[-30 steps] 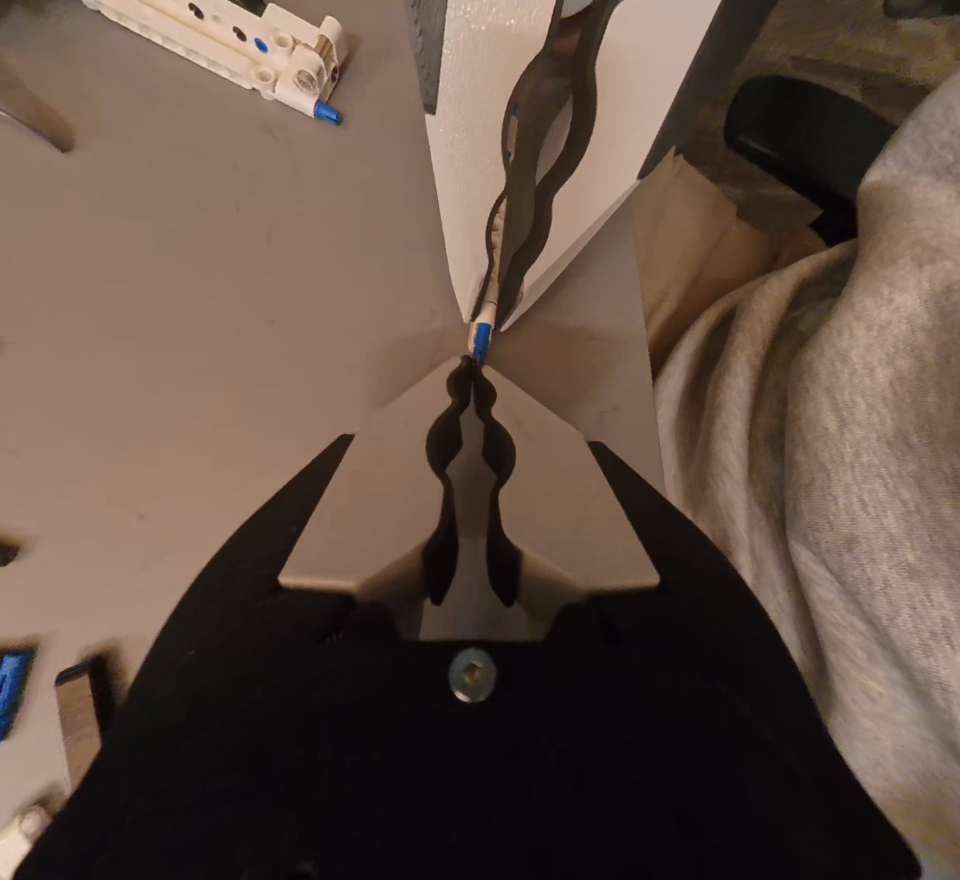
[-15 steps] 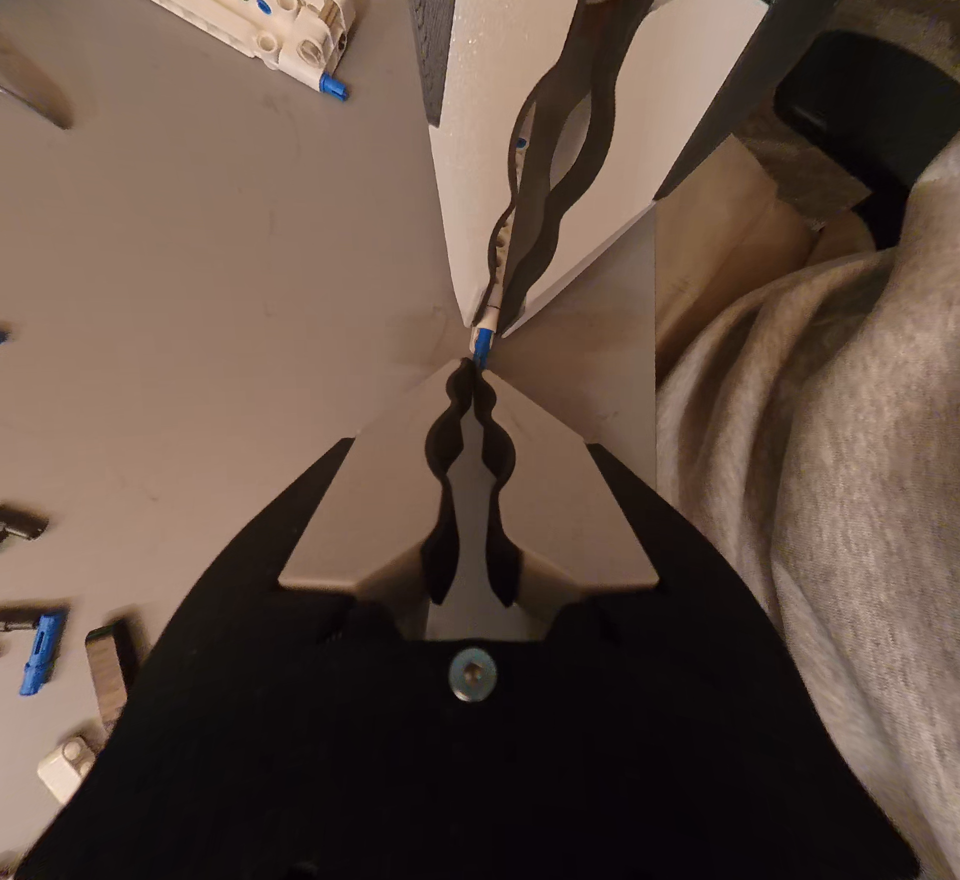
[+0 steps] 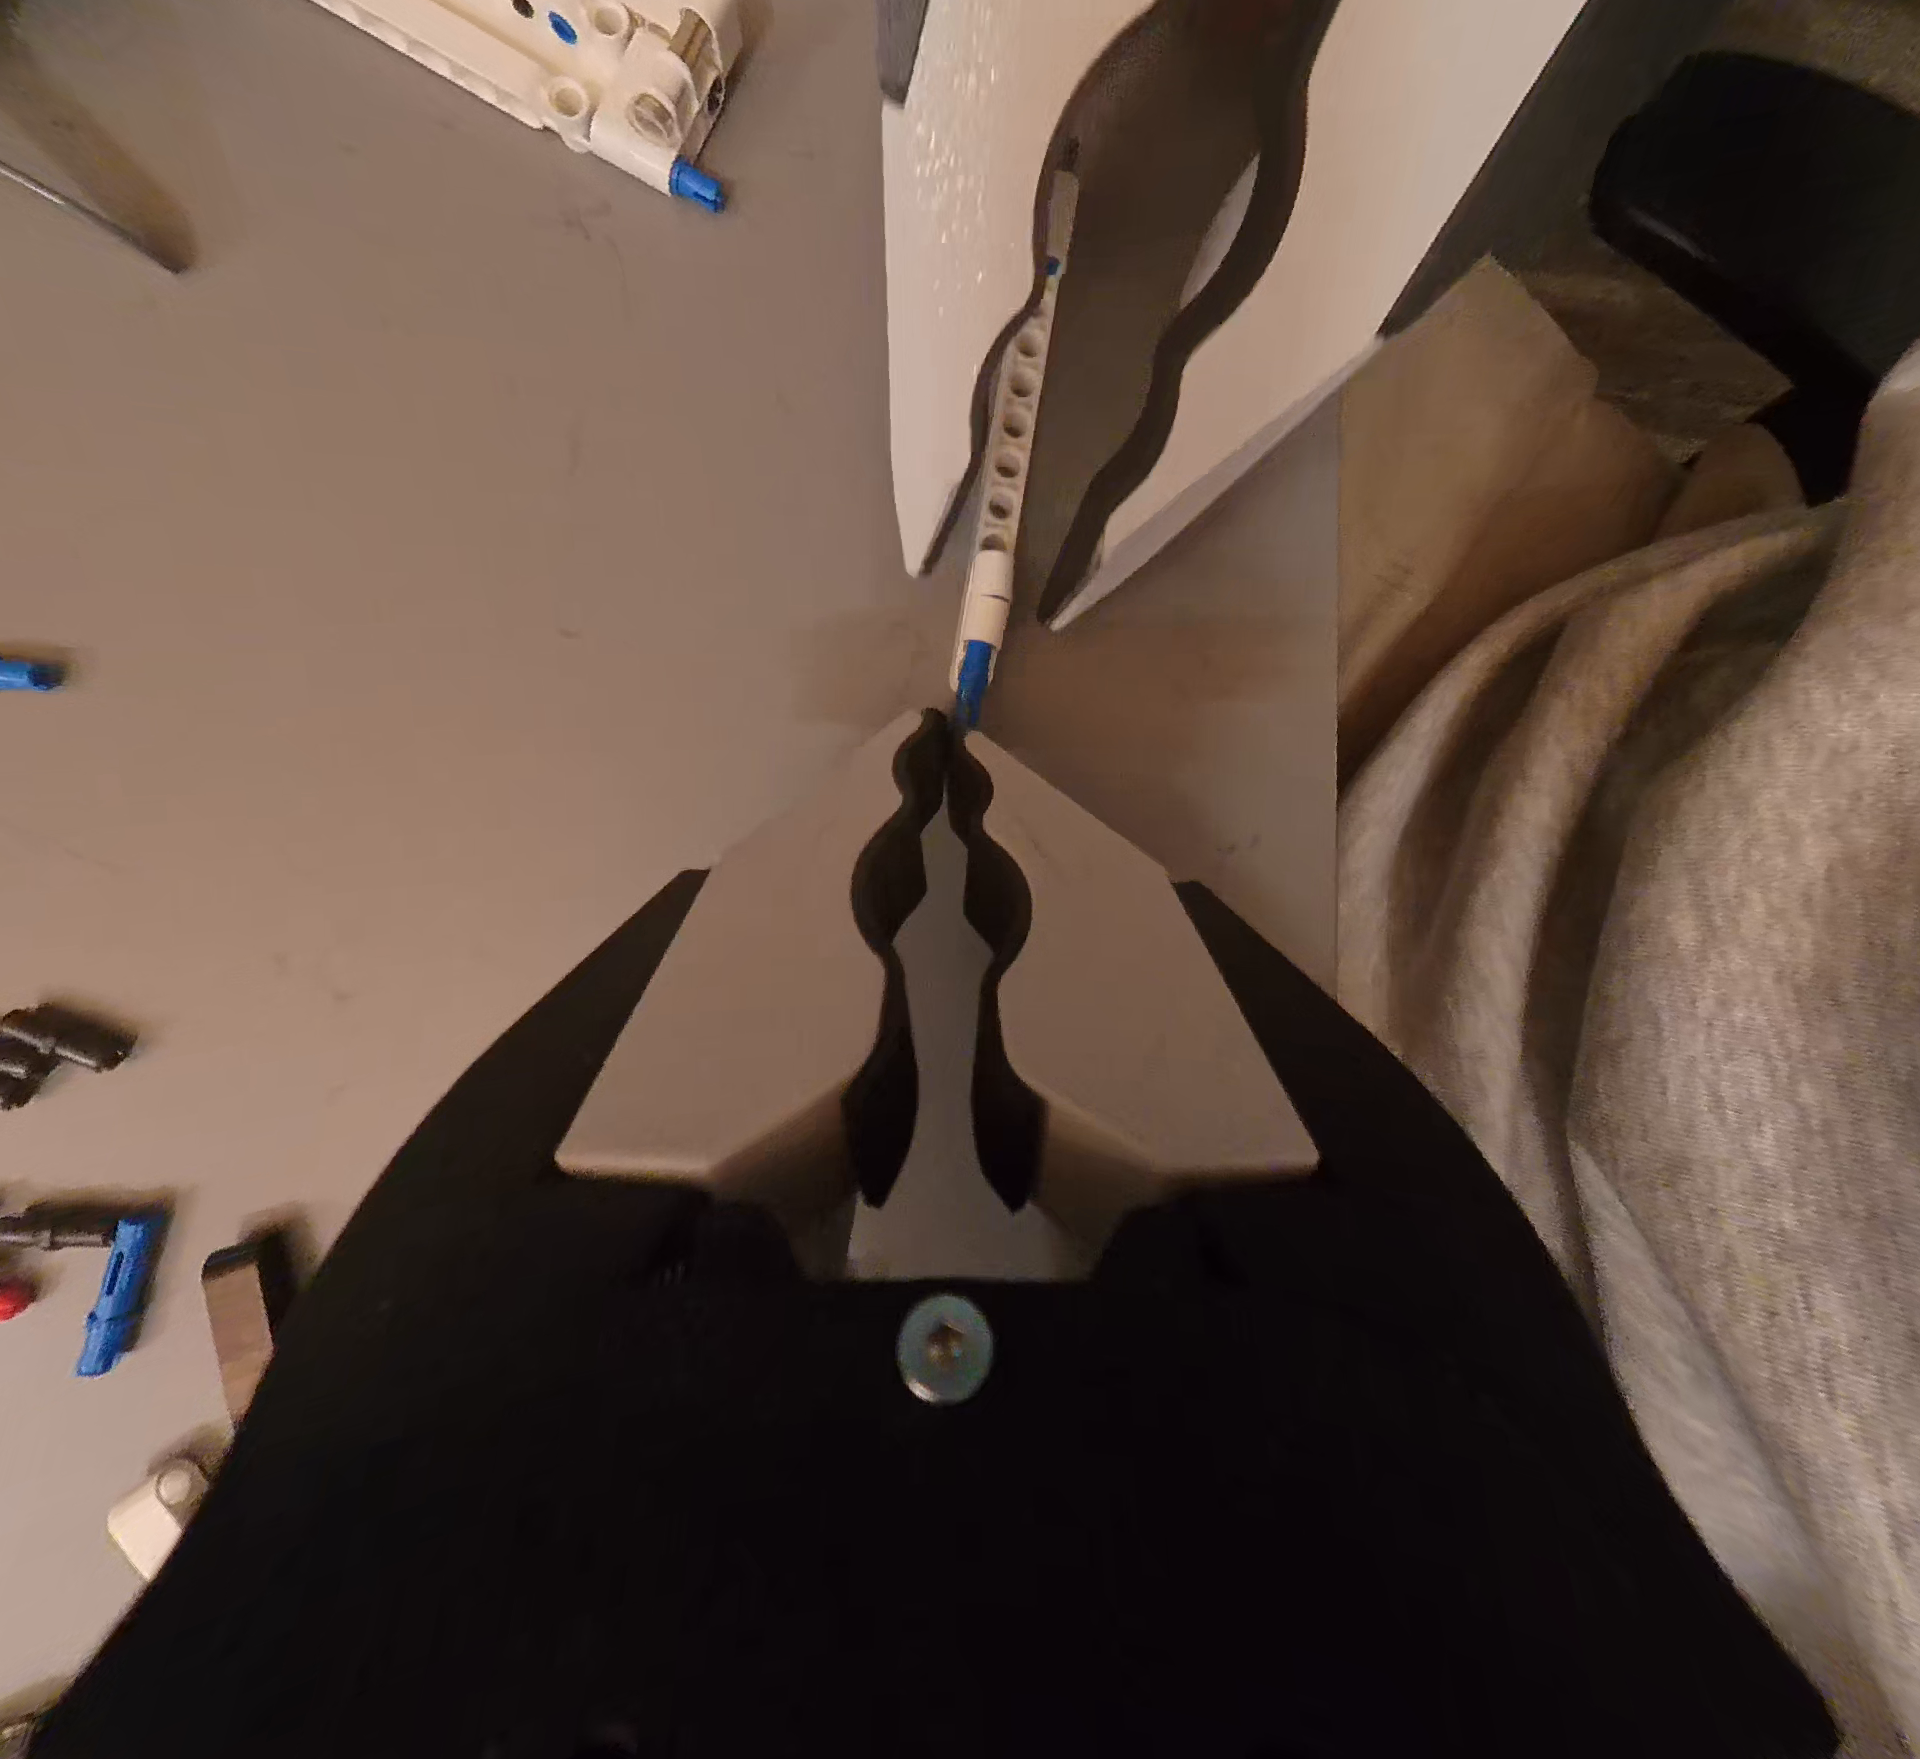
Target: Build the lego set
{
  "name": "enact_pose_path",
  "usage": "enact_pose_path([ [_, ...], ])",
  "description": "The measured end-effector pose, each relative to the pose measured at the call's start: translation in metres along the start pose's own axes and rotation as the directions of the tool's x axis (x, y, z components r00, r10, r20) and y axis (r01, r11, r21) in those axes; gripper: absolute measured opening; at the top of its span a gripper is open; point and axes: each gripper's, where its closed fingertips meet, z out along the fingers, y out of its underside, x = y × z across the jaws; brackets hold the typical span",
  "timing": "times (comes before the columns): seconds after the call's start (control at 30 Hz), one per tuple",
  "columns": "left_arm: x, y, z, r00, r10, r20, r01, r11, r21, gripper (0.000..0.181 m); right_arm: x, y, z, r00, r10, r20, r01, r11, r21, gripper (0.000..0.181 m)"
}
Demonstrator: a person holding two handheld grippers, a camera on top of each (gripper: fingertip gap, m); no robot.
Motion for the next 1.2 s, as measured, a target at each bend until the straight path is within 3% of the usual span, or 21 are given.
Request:
enact_pose_path([
  [0.5,0.0028,-0.0018,0.0012,0.999,-0.023,-0.028,0.023,1.000,0.017,0.000,-0.0019,0.0011,-0.0049,0.999,0.006,0.043,-0.006,1.000,0.012,0.006],
  [0.87,0.0014,-0.0030,0.0013,0.999,0.006,0.034,-0.007,1.000,0.019,0.000,-0.0015,0.0004,-0.0037,0.976,0.217,0.022,-0.218,0.976,0.028,0.005],
  [1.03,0.0012,-0.0031,0.0014,1.000,-0.003,0.022,0.003,1.000,0.015,0.000,-0.0006,-0.0002,-0.0028,0.973,0.231,-0.019,-0.230,0.973,0.036,0.005],
  [1.2,0.0027,-0.0056,0.0033,1.000,-0.005,0.019,0.005,1.000,0.026,0.000,0.0001,-0.0016,-0.0006,0.982,0.155,-0.110,-0.150,0.987,0.052,0.005],
])
